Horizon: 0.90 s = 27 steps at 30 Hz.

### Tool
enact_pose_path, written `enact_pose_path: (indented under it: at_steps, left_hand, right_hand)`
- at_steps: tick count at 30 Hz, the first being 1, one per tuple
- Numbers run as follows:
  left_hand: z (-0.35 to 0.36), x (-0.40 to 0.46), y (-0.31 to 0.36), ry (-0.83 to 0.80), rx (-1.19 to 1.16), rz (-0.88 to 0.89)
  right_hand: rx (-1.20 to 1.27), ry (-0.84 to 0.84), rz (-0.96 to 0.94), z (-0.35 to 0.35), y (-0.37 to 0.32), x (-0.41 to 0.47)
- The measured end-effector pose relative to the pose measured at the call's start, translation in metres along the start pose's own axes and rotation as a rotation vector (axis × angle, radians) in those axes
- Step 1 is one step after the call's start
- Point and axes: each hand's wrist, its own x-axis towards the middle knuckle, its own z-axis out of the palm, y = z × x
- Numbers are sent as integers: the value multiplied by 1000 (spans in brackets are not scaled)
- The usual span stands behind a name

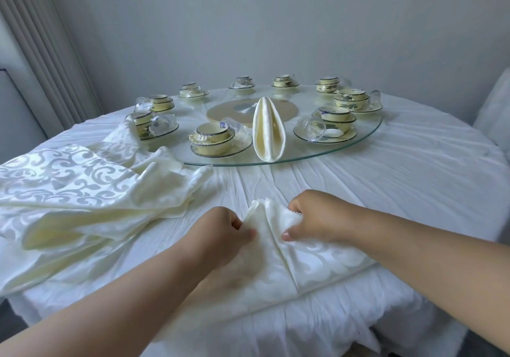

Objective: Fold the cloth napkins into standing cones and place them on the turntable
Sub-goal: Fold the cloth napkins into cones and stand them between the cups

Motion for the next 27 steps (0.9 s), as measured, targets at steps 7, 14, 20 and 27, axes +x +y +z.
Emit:
enact_pose_path:
  at_steps: [7, 14, 20, 27]
  left_hand:
    - [2, 7, -3, 35, 109, 43]
    - [5, 8, -3, 125, 276, 85]
    - [5, 5, -3, 265, 377, 482]
    - [-2, 21, -18, 18, 333, 777]
  right_hand:
    - [-224, 24, -45, -1, -5, 8]
    - [-230, 33, -28, 6, 0, 17]
    - [-163, 53, -37, 10, 6, 19]
    - [-97, 18, -33, 4, 6, 22]
